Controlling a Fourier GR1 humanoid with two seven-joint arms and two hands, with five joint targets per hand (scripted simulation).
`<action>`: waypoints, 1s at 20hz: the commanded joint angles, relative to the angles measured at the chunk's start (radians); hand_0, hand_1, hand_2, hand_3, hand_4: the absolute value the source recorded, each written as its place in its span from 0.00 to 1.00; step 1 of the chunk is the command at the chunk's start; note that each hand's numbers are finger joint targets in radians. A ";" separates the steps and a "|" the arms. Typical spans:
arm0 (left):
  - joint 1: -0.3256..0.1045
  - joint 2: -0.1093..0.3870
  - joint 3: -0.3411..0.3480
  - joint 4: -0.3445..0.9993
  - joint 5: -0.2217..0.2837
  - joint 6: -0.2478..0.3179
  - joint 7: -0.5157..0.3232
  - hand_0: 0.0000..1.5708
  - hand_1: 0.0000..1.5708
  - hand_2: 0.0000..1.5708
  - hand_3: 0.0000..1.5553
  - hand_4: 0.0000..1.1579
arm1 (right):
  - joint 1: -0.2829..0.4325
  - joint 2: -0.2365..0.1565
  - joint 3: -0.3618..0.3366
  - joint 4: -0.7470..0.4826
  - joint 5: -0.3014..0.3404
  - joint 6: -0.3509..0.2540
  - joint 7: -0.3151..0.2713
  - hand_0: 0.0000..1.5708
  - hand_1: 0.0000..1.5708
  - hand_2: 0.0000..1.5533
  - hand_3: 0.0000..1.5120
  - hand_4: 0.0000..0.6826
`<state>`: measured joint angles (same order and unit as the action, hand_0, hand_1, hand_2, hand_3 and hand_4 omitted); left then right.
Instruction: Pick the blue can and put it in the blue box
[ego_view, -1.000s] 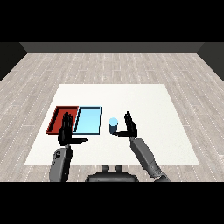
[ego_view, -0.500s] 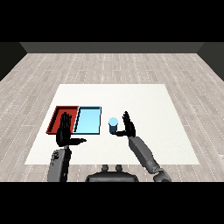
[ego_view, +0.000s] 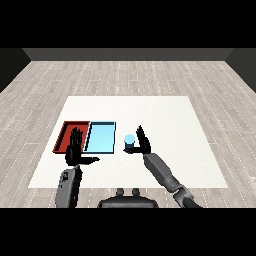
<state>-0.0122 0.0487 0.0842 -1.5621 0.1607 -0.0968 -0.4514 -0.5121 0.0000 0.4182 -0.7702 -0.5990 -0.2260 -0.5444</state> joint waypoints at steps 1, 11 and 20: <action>0.000 0.010 0.001 -0.048 0.004 0.011 0.054 0.00 0.00 0.00 0.00 0.00 | -0.032 0.000 0.085 0.043 -0.080 -0.025 -0.033 0.00 0.00 0.00 0.00 0.00; 0.017 0.006 0.005 -0.049 0.015 -0.002 0.030 0.00 0.00 0.00 0.00 0.00 | -0.107 0.000 0.151 0.102 -0.188 -0.052 -0.038 0.00 0.00 0.00 0.00 0.00; 0.014 0.004 -0.001 -0.049 0.019 -0.003 0.044 0.00 0.00 0.00 0.00 0.00 | -0.152 0.000 0.300 0.193 -0.375 -0.021 -0.144 0.00 0.00 0.00 0.00 0.00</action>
<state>-0.0051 0.0468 0.0848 -1.5897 0.1680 -0.0907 -0.4291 -0.6481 0.0000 0.6472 -0.6058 -0.8903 -0.2453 -0.6487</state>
